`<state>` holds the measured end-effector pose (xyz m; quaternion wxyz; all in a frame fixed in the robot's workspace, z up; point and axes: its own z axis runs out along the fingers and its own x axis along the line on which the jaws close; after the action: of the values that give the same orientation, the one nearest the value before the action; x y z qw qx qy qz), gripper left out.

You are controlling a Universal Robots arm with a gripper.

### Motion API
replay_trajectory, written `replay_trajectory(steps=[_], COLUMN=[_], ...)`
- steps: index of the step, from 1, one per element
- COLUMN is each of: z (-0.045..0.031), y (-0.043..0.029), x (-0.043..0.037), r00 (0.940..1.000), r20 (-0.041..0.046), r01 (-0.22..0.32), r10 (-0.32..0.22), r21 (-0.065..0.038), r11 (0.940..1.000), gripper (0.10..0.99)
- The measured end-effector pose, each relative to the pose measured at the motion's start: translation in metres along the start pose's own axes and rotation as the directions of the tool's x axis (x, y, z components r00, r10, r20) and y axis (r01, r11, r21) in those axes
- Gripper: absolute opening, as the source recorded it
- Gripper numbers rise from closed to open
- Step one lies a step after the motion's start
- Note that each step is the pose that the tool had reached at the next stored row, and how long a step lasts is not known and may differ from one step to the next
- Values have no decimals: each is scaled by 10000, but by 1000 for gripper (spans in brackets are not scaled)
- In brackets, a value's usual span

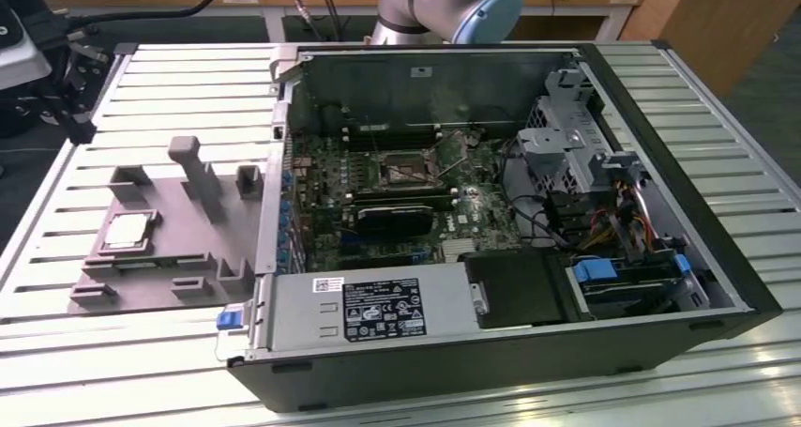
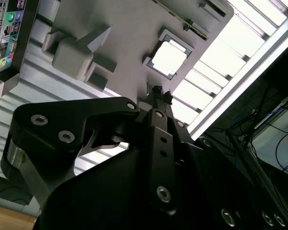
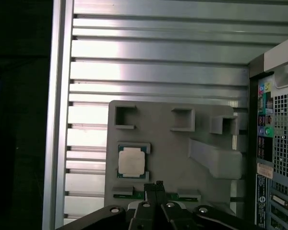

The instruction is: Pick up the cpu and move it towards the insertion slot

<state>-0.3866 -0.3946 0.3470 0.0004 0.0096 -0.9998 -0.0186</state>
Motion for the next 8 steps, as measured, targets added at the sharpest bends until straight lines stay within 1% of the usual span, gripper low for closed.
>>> replay_trajectory(steps=[8], z=[90], y=[-4], x=[4], r00=[10000], r20=[0], r01=[0], r10=[0], r21=[6], r11=[10000], gripper=[102])
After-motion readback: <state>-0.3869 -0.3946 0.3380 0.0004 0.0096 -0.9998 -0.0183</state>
